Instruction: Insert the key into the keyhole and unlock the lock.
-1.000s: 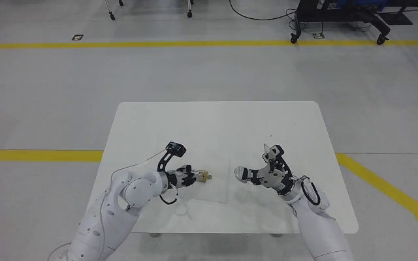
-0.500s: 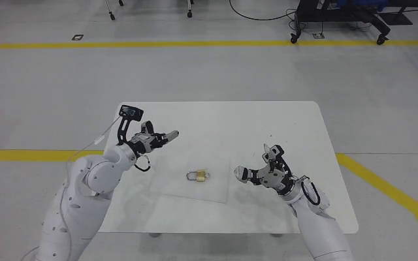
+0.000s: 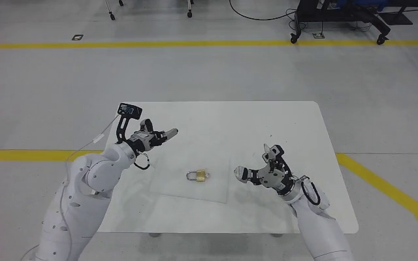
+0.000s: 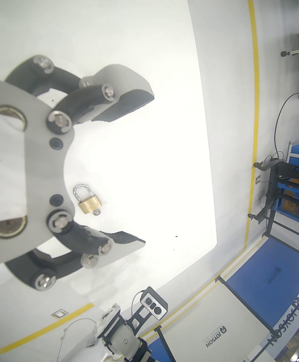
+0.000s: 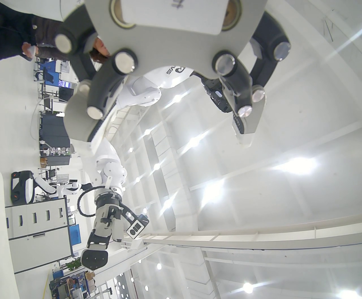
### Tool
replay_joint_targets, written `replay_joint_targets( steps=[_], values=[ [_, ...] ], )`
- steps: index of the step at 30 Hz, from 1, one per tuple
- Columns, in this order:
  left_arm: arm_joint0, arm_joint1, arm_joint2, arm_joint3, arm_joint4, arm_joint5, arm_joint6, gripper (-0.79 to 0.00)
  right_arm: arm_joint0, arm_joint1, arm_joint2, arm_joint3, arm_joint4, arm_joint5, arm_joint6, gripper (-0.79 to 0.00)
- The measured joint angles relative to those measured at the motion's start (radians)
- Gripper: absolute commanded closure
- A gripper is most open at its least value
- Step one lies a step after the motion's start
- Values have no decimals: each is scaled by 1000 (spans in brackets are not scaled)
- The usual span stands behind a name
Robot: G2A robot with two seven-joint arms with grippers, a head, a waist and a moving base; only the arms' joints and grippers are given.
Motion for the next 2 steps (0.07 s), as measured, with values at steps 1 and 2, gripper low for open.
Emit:
replay_joint_targets(
  steps=[1,2],
  values=[
    [0,0,0,0,0,0,0,-785,0,0,0,0,0,0,0,-785],
    [0,0,0,0,0,0,0,-785,0,0,0,0,0,0,0,-785]
  ],
)
